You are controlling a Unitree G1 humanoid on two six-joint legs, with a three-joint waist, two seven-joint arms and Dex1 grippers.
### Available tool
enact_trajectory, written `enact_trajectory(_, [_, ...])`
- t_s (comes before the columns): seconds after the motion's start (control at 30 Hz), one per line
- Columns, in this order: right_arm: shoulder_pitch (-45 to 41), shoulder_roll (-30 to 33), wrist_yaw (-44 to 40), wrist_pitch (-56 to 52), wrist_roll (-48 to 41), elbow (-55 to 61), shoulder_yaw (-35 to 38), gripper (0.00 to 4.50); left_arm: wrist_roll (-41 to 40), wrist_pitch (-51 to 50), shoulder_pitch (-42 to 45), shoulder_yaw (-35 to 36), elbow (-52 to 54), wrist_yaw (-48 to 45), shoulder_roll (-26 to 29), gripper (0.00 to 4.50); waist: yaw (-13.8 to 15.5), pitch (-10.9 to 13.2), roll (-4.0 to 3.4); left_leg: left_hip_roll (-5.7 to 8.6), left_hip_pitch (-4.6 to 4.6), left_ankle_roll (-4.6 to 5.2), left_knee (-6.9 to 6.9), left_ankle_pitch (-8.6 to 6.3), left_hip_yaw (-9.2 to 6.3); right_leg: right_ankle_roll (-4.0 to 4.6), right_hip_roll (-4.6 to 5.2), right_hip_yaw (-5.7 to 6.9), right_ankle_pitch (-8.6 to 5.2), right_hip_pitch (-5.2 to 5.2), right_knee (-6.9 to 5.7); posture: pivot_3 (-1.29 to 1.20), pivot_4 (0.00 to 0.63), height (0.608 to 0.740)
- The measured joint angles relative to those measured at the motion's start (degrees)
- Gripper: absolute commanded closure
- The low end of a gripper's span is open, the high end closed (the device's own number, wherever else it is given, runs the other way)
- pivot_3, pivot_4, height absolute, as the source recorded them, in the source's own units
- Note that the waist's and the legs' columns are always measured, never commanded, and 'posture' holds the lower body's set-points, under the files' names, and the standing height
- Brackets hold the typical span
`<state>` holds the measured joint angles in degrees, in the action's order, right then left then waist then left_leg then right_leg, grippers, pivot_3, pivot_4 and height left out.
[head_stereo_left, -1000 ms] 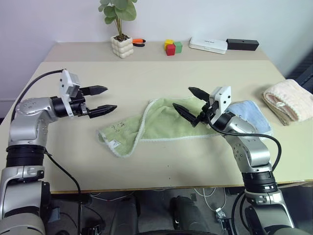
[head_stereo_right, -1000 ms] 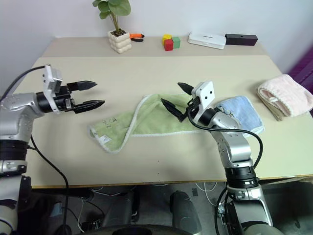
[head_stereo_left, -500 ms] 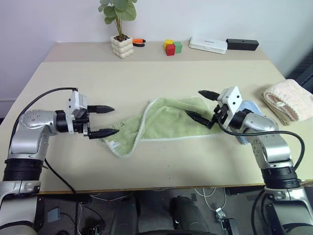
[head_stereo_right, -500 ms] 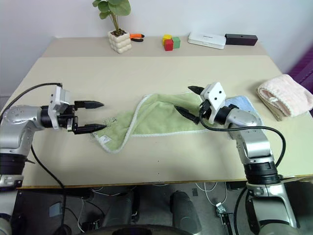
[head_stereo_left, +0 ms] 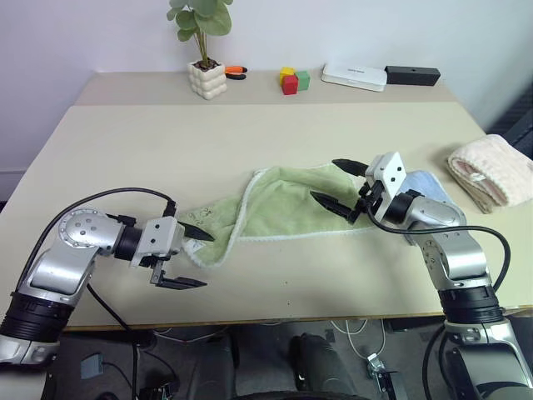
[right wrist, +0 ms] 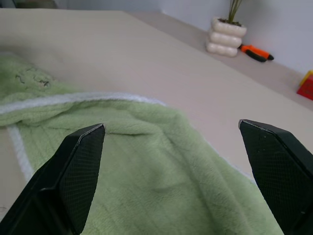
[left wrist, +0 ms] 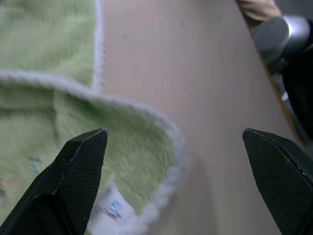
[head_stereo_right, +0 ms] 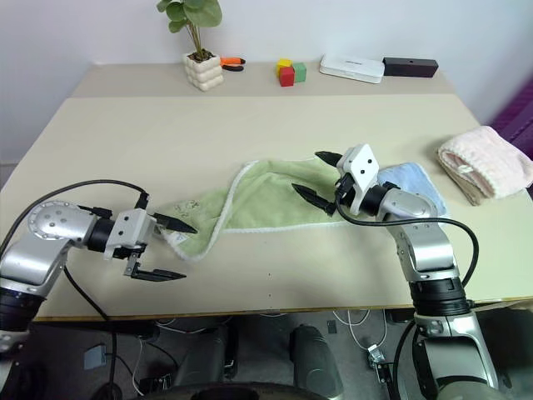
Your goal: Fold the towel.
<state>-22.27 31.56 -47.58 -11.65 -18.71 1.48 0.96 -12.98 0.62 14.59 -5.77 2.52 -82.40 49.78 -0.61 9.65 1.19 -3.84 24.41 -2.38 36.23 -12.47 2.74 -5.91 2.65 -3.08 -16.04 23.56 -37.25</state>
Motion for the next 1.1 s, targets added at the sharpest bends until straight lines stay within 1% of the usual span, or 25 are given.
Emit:
enact_trajectory(0.1, [0.9,0.2,0.3,-0.6,-0.1,2.0,0.1,0.05,3.4,3.9,-0.7,-1.6,-2.5,3.2,-2.0,0.00,0.0,0.0,0.00,0.00,-0.01,0.00,0.02,0.00,0.00,0.01,-0.01,0.00,0.00,-0.01,-0.02,0.00,0.150,0.740])
enact_trajectory(0.23, [1.7,0.6,1.0,-1.6,-0.1,3.6,0.1,0.05,4.3,5.6,-1.0,-2.5,-4.1,5.5,-3.9,0.00,0.0,0.0,-0.03,0.00,-0.02,0.00,0.01,0.00,0.00,-0.02,-0.01,0.00,0.01,-0.02,-0.01,0.00,0.150,0.740])
enact_trajectory(0.27, [1.9,0.7,1.1,-1.7,-0.1,3.7,0.1,0.02,4.6,6.1,-1.0,-2.5,-4.2,6.0,-4.2,0.24,0.0,0.0,-0.04,0.00,-0.02,0.00,0.02,0.00,0.00,-0.02,-0.01,0.00,0.01,-0.04,-0.01,0.00,0.150,0.740])
enact_trajectory(0.33, [2.1,0.8,1.2,-1.9,-0.1,4.1,0.1,0.00,4.9,6.7,-0.7,-2.9,-4.8,7.0,-5.3,0.86,0.1,-0.1,-0.08,0.01,-0.05,0.00,0.05,0.00,0.00,-0.01,0.01,0.00,0.00,-0.09,0.00,0.00,0.150,0.740])
enact_trajectory(0.5, [2.0,0.8,1.5,-2.1,-0.1,5.2,0.1,0.00,5.3,7.0,0.6,-4.6,-6.4,8.2,-6.9,3.31,0.2,-0.1,-0.11,0.01,-0.11,0.00,0.14,0.00,-0.02,0.02,0.00,0.00,-0.01,-0.19,-0.01,0.00,0.150,0.740])
enact_trajectory(0.57, [2.0,0.8,1.7,-2.1,-0.1,5.2,0.1,0.00,5.3,6.0,1.2,-4.7,-7.0,8.8,-7.2,4.39,0.1,-0.1,-0.10,0.01,-0.11,0.00,0.15,0.00,-0.02,0.01,-0.01,0.00,-0.01,-0.18,-0.02,0.00,0.150,0.740])
enact_trajectory(0.63, [1.8,0.8,2.3,-1.3,0.7,4.5,-0.1,0.00,4.1,4.2,1.5,-4.4,-6.8,8.7,-7.1,4.45,0.0,-0.1,-0.10,0.00,-0.10,0.00,0.13,0.00,-0.02,0.00,-0.01,0.00,0.00,-0.17,-0.02,0.00,0.150,0.740])
enact_trajectory(0.7, [0.6,0.7,3.8,1.2,3.4,1.8,-0.3,0.00,0.3,0.0,1.1,-3.8,-5.5,7.0,-6.8,4.45,-0.2,-0.1,-0.10,0.00,-0.07,0.00,0.12,0.00,-0.02,-0.04,-0.02,0.00,0.02,-0.12,-0.02,0.00,0.150,0.740])
enact_trajectory(0.77, [-2.1,0.1,6.5,2.3,6.0,-2.3,-0.4,0.00,-4.8,-5.5,0.1,-2.3,-1.7,5.2,-5.7,4.45,-0.5,0.0,-0.08,-0.01,-0.03,0.00,0.10,0.00,-0.01,-0.06,-0.03,-0.01,0.03,-0.05,-0.04,0.00,0.150,0.740])
enact_trajectory(0.87, [-7.6,-1.4,10.4,2.7,8.7,-8.2,-0.4,0.00,-11.6,-12.5,-1.5,1.2,3.8,3.5,-2.2,4.45,-0.7,0.0,-0.09,-0.02,-0.05,0.00,0.00,0.00,-0.02,-0.15,-0.05,-0.01,0.08,0.01,-0.09,0.00,0.150,0.740])
enact_trajectory(0.97, [-11.9,-2.7,13.2,3.2,9.9,-14.5,-0.1,0.00,-16.3,-17.2,-5.4,5.6,7.6,2.8,0.8,4.45,-0.6,0.0,-0.11,-0.02,-0.05,0.00,-0.07,0.00,-0.02,-0.14,-0.03,-0.01,0.07,0.03,-0.06,0.00,0.150,0.740])
enact_trajectory(1.1, [-17.5,-4.6,15.3,2.0,10.0,-25.0,0.3,0.00,-18.2,-18.3,-12.2,9.6,10.9,3.4,1.6,4.45,-0.6,0.0,-0.12,-0.01,-0.04,0.00,-0.04,0.00,0.04,0.01,0.01,-0.04,-0.01,0.03,-0.03,0.00,0.150,0.740])
